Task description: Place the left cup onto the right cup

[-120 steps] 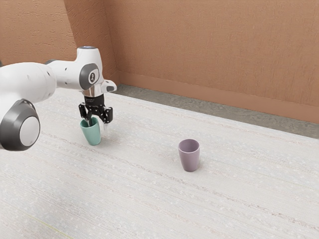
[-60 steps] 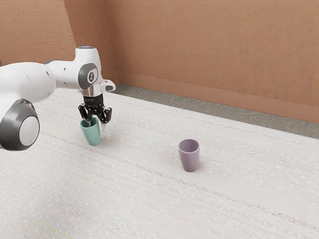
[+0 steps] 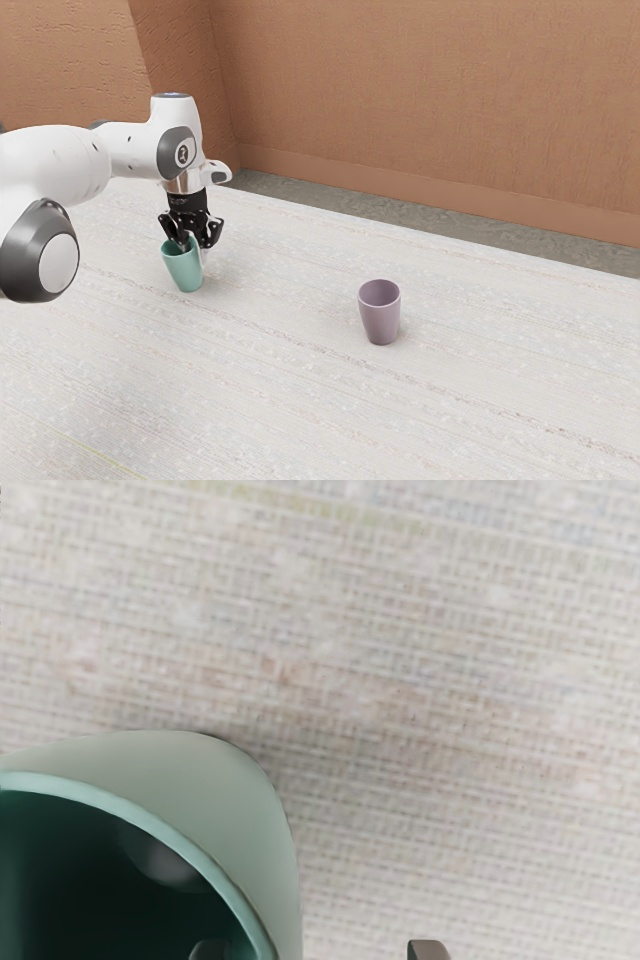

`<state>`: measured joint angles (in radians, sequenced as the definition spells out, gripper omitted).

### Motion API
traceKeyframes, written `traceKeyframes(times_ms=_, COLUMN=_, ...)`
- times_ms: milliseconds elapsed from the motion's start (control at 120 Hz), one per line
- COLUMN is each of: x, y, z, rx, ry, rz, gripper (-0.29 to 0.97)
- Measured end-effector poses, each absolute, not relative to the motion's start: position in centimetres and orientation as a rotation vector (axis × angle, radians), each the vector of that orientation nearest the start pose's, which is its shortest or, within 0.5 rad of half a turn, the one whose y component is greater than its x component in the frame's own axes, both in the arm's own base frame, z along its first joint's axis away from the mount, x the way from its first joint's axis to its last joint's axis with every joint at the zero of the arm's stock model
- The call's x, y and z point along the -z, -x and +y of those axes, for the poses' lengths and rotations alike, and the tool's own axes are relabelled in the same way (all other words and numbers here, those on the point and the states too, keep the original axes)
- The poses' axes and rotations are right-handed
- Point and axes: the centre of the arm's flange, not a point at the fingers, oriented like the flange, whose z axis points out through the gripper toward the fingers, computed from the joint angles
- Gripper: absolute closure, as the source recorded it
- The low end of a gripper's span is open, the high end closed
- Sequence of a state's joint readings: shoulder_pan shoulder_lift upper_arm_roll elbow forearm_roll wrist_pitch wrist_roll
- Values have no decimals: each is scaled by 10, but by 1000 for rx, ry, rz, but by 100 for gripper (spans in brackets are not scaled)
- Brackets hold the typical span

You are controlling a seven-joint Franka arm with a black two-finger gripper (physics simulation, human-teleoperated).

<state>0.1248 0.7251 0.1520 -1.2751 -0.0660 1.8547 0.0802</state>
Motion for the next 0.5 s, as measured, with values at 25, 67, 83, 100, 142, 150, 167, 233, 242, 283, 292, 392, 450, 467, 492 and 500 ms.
traceKeyframes(times_ms=25, x=-315, y=-707, z=169, rx=-223, ry=3103, rz=-294, gripper=53)
traceKeyframes(times_ms=67, x=-315, y=-707, z=169, rx=-223, ry=3103, rz=-295, gripper=53)
traceKeyframes(times_ms=83, x=-315, y=-706, z=170, rx=-223, ry=3103, rz=-296, gripper=53)
traceKeyframes(times_ms=100, x=-315, y=-706, z=170, rx=-223, ry=3103, rz=-296, gripper=54)
traceKeyframes(times_ms=142, x=-315, y=-706, z=170, rx=-223, ry=3102, rz=-297, gripper=55)
traceKeyframes(times_ms=150, x=-315, y=-706, z=170, rx=-223, ry=3102, rz=-297, gripper=55)
traceKeyframes(times_ms=167, x=-315, y=-706, z=170, rx=-223, ry=3102, rz=-297, gripper=55)
traceKeyframes(times_ms=233, x=-315, y=-706, z=170, rx=-223, ry=3102, rz=-298, gripper=56)
traceKeyframes(times_ms=242, x=-315, y=-706, z=170, rx=-223, ry=3102, rz=-298, gripper=57)
traceKeyframes(times_ms=283, x=-315, y=-706, z=170, rx=-223, ry=3102, rz=-297, gripper=57)
traceKeyframes(times_ms=292, x=-315, y=-706, z=170, rx=-223, ry=3102, rz=-297, gripper=57)
traceKeyframes(times_ms=392, x=-315, y=-706, z=171, rx=-223, ry=3101, rz=-300, gripper=58)
traceKeyframes(times_ms=450, x=-315, y=-706, z=172, rx=-223, ry=3100, rz=-301, gripper=59)
traceKeyframes(times_ms=467, x=-315, y=-706, z=172, rx=-223, ry=3100, rz=-301, gripper=59)
traceKeyframes(times_ms=492, x=-315, y=-706, z=172, rx=-223, ry=3100, rz=-301, gripper=59)
traceKeyframes(times_ms=500, x=-315, y=-706, z=172, rx=-223, ry=3100, rz=-301, gripper=59)
